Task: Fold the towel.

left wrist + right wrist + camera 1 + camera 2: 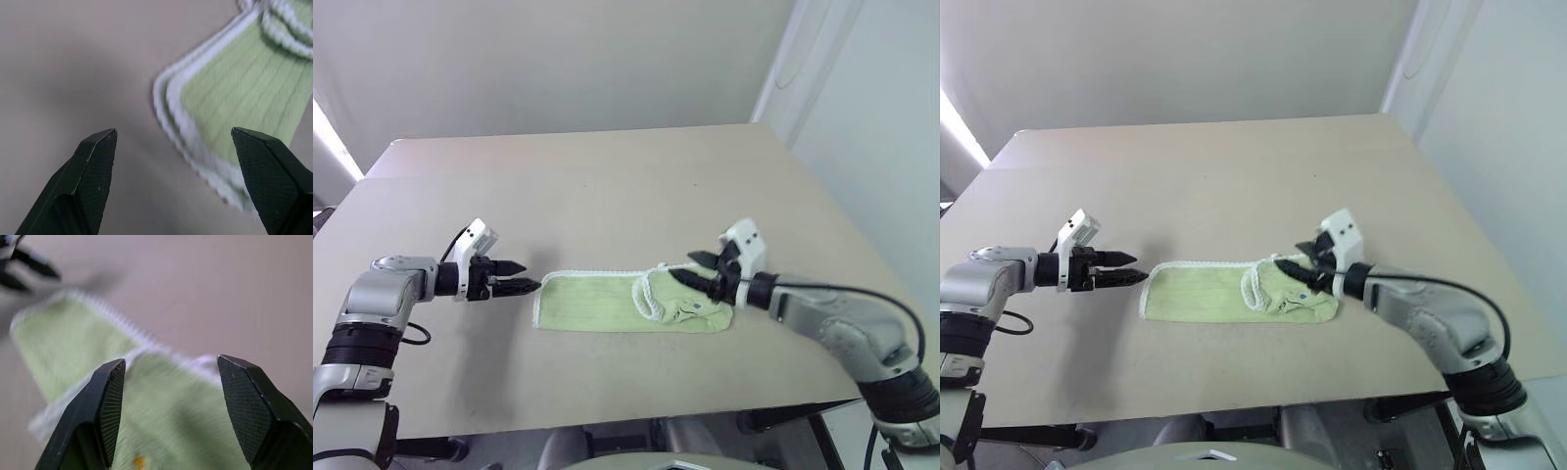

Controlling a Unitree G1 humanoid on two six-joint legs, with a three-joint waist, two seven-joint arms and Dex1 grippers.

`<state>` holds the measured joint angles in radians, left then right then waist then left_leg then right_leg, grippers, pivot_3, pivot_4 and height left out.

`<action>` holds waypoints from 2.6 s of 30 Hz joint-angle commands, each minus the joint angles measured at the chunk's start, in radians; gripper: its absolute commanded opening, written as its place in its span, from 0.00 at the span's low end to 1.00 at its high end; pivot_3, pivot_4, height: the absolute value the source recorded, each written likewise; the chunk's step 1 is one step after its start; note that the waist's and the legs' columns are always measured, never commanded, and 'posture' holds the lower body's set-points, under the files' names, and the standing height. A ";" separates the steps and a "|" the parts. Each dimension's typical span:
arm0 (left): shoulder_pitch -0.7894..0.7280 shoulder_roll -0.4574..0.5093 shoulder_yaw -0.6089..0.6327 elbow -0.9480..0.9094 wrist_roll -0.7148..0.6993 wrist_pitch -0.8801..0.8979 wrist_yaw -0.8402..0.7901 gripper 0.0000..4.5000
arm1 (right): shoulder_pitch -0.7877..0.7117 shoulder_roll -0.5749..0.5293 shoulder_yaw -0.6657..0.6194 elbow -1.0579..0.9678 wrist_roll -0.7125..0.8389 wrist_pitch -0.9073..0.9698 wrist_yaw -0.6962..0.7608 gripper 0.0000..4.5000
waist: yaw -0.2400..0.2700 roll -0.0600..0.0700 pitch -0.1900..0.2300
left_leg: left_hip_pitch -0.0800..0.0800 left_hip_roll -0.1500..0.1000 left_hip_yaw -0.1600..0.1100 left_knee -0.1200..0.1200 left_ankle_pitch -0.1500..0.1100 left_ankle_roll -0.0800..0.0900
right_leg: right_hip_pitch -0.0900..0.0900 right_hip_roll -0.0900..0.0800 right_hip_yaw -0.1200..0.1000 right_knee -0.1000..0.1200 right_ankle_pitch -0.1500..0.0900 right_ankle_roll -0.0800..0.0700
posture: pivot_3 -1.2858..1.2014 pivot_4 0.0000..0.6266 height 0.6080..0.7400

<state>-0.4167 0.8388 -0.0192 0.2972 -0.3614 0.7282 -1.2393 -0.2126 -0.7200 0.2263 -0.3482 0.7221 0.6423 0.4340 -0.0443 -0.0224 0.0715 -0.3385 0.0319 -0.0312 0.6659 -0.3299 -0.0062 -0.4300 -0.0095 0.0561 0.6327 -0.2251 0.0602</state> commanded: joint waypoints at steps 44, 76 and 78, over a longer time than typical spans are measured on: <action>-0.045 -0.110 -0.126 -0.098 -0.169 0.544 0.046 0.59 | 0.107 0.055 -0.265 -0.134 -0.196 0.085 0.172 0.70 | 0.001 0.012 -0.011 | 0.002 -0.003 -0.002 0.002 0.000 0.000 | 0.007 -0.001 0.000 0.001 0.000 0.000 | 0.52 0.00 0.79; -0.483 0.104 -0.243 0.027 -0.199 0.686 -0.173 0.01 | 0.226 -0.015 -0.307 -0.272 -0.165 0.029 0.292 0.70 | 0.002 0.008 -0.009 | 0.000 -0.003 -0.002 0.002 0.000 0.000 | 0.002 -0.001 0.000 0.000 -0.001 0.001 | 0.52 0.00 0.79; -0.500 0.091 -0.263 -0.012 -0.237 0.745 -0.177 0.01 | 0.244 -0.041 -0.298 -0.282 -0.184 0.012 0.313 0.70 | 0.000 0.008 -0.009 | 0.001 -0.003 -0.003 0.002 0.000 0.000 | 0.003 -0.001 0.000 0.001 -0.001 0.001 | 0.52 0.00 0.79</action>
<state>-0.8815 0.9278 -0.2698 0.3268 -0.5643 1.4247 -1.4100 0.0301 -0.7351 -0.0558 -0.5976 0.5457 0.6825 0.7269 -0.0446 -0.0149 0.0628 -0.3379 0.0289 -0.0337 0.6675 -0.3297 -0.0067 -0.4274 -0.0099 0.0562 0.6339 -0.2259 0.0611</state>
